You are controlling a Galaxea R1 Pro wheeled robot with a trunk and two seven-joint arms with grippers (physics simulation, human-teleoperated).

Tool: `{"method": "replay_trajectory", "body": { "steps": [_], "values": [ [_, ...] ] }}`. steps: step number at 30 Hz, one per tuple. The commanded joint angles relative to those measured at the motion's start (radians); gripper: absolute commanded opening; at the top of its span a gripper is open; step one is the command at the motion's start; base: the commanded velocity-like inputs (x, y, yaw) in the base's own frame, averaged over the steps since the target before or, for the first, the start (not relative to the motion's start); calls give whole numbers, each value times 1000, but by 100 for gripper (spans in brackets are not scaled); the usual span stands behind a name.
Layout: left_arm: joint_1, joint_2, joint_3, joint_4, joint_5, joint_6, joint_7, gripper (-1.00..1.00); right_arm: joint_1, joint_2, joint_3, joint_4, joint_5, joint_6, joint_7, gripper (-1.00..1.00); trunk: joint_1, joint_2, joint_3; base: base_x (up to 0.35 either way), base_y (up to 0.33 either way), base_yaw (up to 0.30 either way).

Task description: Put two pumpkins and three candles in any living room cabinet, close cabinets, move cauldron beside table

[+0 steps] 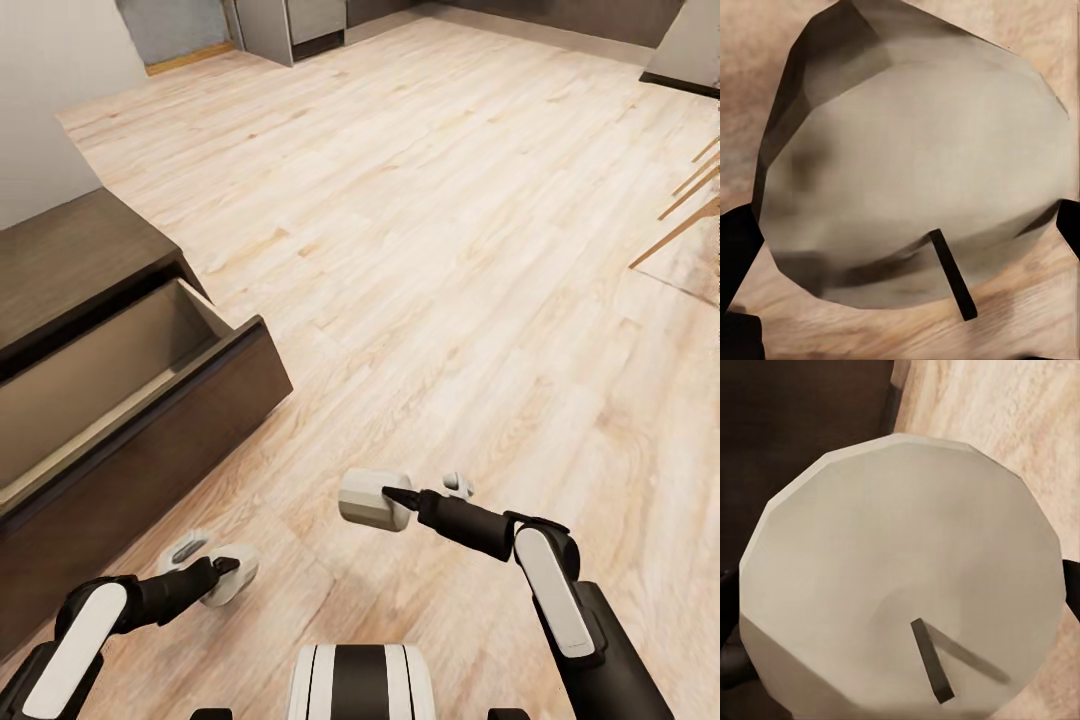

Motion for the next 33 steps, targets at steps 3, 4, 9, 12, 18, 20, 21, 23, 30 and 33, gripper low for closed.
{"method": "replay_trajectory", "body": {
  "steps": [3, 4, 9, 12, 18, 20, 21, 23, 30, 33],
  "values": [
    [0, -1, 23, -2, 14, 32, 9, -100, -1, 0, -1, 3, 7, 2, 7, -100, -1, 1, 11, 0, 0, 0],
    [0, -1, 24, -3, 14, 34, 9, -100, -1, 0, -1, 3, 7, 2, 6, -100, -2, 1, 15, 0, 0, 0],
    [0, -2, 26, -3, 14, 36, 11, -100, -1, 0, -2, 3, 8, 1, 4, -100, -4, 2, 34, 0, 0, 0],
    [0, -2, 26, -3, 15, 37, 11, -100, -1, 0, -2, 3, 8, 0, 3, -100, -5, 3, 47, 0, 0, 7],
    [0, -4, 24, -3, 14, 37, 12, -100, 0, 0, -2, 4, 9, 0, 4, -100, -8, 4, 77, 0, 0, 142],
    [0, -5, 24, -3, 14, 37, 12, -100, 0, 0, -1, 4, 9, 0, 5, -100, -9, 4, 87, 0, 0, 185],
    [0, -5, 24, -3, 14, 37, 12, -100, 0, 0, -1, 4, 9, 0, 5, -100, -10, 5, 92, 0, 0, 188],
    [0, -5, 24, -3, 14, 37, 12, -100, 0, 0, -1, 4, 8, 0, 5, -100, -10, 5, 103, 0, 0, 189],
    [0, -5, 20, -3, 13, 37, 15, -100, -1, 0, -1, 5, 8, -1, 5, -100, -14, 7, 139, 0, 0, 191],
    [0, -6, 17, -3, 13, 37, 15, -100, 0, 0, -1, 4, 8, -1, 5, -100, -15, 8, 154, 0, 0, 191]
  ]
}}
